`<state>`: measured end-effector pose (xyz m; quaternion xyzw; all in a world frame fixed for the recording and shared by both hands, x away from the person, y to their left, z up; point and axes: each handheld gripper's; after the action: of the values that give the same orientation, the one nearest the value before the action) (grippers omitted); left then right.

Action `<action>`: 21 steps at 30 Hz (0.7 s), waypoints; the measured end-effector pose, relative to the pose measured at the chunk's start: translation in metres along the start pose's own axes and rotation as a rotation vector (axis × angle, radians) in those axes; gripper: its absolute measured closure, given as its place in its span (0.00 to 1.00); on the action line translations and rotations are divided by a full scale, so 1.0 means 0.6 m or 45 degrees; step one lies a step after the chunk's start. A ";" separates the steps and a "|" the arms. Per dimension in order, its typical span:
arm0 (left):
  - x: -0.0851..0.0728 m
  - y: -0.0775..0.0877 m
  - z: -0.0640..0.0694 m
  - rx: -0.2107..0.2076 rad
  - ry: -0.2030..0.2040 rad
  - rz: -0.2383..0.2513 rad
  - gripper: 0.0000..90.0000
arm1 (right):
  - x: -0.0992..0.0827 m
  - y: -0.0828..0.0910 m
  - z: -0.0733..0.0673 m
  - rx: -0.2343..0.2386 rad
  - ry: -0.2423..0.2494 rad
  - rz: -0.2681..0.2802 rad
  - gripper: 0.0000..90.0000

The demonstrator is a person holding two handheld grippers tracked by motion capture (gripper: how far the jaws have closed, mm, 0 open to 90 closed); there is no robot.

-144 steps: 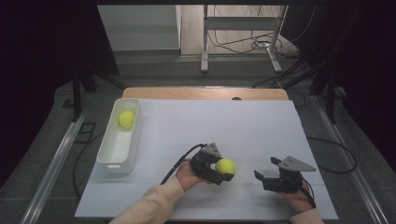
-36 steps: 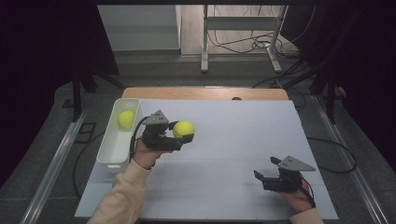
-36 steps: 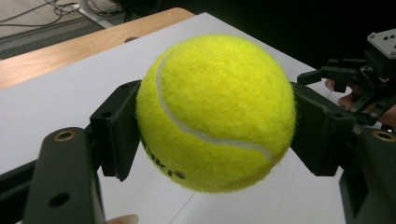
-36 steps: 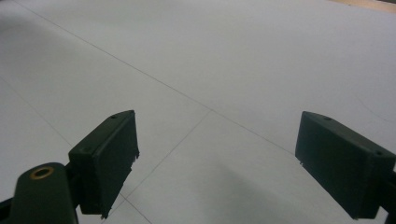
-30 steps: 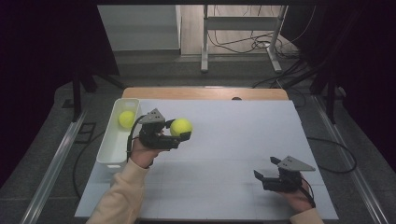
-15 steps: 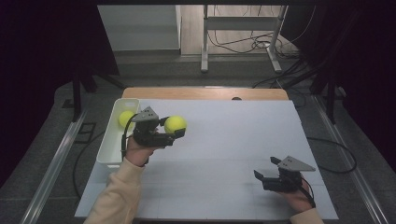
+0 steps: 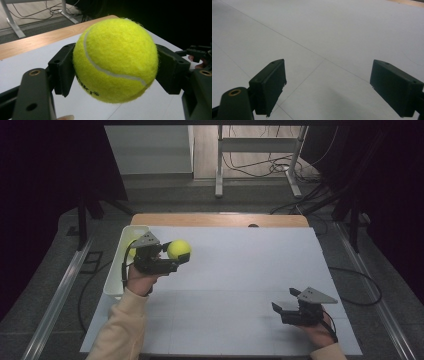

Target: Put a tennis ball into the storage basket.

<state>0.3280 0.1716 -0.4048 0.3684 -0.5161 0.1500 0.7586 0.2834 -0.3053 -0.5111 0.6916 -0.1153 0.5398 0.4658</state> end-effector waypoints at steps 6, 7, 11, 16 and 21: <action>0.000 0.010 -0.010 0.017 0.017 0.017 0.30 | 0.000 -0.001 0.000 -0.001 0.002 -0.001 0.16; -0.001 0.011 -0.011 0.021 0.023 0.019 0.30 | 0.000 -0.001 0.000 -0.001 0.001 -0.001 0.16; -0.001 0.015 -0.016 0.041 0.030 0.023 0.30 | 0.000 0.000 0.000 -0.001 0.001 0.000 0.16; -0.001 0.021 -0.022 0.048 0.044 0.033 0.30 | 0.000 -0.001 0.000 -0.001 0.001 -0.002 0.16; -0.003 0.026 -0.031 0.066 0.062 0.035 0.30 | 0.000 -0.001 -0.001 -0.002 0.001 -0.002 0.16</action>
<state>0.3301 0.1960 -0.4039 0.3771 -0.4983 0.1828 0.7590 0.2835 -0.3048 -0.5113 0.6910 -0.1151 0.5396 0.4669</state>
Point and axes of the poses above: each handheld gripper's, and its own axes: y roughly backward along the jaws, x roughly out of its top, z roughly to its right, and after that the axes turned 1 degree about -y, right-handed
